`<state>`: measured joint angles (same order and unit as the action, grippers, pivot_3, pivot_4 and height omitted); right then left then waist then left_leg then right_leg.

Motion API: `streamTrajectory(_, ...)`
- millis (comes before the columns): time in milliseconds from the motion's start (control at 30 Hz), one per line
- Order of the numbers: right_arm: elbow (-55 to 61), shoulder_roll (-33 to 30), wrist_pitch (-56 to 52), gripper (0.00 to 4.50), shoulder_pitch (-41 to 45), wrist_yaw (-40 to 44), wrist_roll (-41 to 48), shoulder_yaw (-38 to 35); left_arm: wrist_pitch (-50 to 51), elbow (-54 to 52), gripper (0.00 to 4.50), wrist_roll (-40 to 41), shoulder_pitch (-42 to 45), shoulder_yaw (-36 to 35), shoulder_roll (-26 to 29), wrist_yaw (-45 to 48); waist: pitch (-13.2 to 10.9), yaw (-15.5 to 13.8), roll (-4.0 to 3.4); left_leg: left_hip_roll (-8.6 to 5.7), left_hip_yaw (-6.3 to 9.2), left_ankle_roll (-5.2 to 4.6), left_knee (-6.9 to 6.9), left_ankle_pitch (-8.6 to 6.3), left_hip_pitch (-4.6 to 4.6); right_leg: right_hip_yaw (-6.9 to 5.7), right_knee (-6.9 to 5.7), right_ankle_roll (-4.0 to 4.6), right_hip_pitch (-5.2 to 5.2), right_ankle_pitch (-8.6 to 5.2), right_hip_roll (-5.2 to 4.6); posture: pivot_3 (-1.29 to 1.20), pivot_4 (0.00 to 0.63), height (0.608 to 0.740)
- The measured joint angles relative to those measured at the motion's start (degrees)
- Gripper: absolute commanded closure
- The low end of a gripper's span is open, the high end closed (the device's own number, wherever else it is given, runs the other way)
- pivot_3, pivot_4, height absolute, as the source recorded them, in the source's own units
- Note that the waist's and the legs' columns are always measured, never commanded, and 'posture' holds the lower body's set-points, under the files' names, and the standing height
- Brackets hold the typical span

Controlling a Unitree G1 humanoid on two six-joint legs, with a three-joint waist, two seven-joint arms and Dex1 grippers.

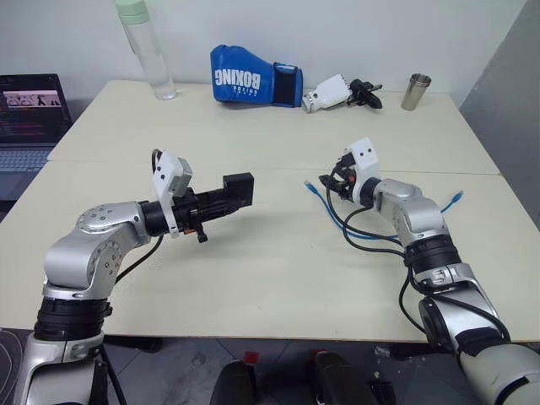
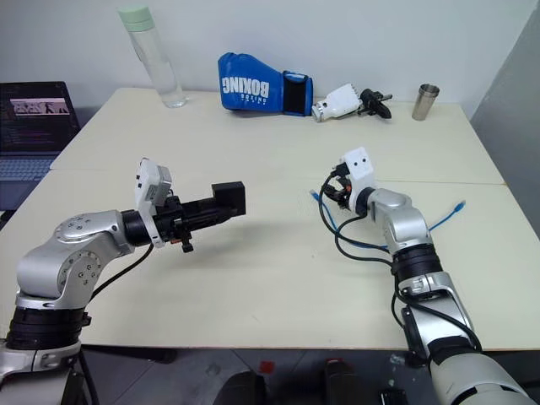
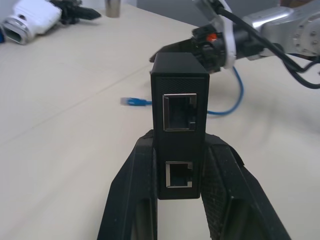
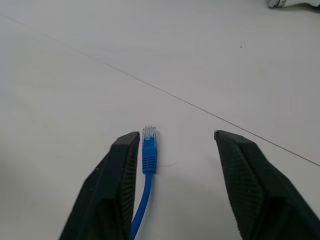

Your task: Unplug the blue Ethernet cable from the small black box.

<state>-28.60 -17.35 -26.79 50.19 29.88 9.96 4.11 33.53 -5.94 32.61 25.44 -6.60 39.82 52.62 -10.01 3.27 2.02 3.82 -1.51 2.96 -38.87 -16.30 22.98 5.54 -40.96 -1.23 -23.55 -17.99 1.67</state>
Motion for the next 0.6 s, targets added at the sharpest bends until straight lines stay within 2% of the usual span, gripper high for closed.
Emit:
streamTrajectory(100, 2.73, -1.06, 1.45, 0.27, -0.59, 2.34, -0.89, 0.50, -2.60, 2.37, 3.72, -1.80, 0.19, -0.58, -3.69, -4.62, 0.00, -0.03, 0.00, 0.00, 0.01, 0.00, 0.00, 0.00, 0.01, -0.01, 0.01, 0.00, 0.00, 0.00, -0.04, 0.00, 0.150, 0.740)
streamTrajectory(167, 7.24, -1.59, 1.57, 0.00, -2.65, 5.24, -0.45, 0.97, -6.15, 4.21, 3.72, -4.03, 0.18, -0.90, -7.28, -8.66, 0.01, -0.15, 0.01, -0.01, 0.01, 0.00, 0.01, 0.00, 0.01, -0.03, 0.03, -0.01, 0.02, 0.01, -0.24, 0.00, 0.150, 0.740)
streamTrajectory(300, 18.67, -1.35, 0.95, 0.00, -8.28, 11.83, 1.44, 5.27, -16.52, 10.77, 3.72, -10.20, 0.16, -1.85, -14.24, -18.00, 0.01, -0.21, 0.00, -0.03, -0.01, -0.01, 0.00, -0.01, -0.01, -0.02, -0.01, -0.02, 0.01, 0.01, -0.34, 0.00, 0.150, 0.740)
streamTrajectory(400, 25.32, 0.95, -2.04, 0.00, -10.11, 13.82, 3.84, 7.41, -23.32, 17.03, 3.72, -14.39, 0.09, -2.03, -17.25, -23.14, 0.01, -0.11, 0.00, -0.03, 0.01, -0.01, -0.02, -0.01, -0.02, -0.04, -0.07, -0.02, 0.01, 0.01, -0.34, 0.00, 0.150, 0.740)
streamTrajectory(600, 28.97, 3.24, -5.56, 0.00, -10.20, 14.38, 6.01, 8.65, -33.22, 29.59, 3.72, -17.69, 0.85, -3.13, -19.28, -27.03, 0.04, -0.62, 0.05, -0.16, 0.04, -0.04, -0.04, 0.00, -0.01, -0.13, -0.02, -0.04, 0.07, 0.02, -0.42, 0.00, 0.150, 0.740)
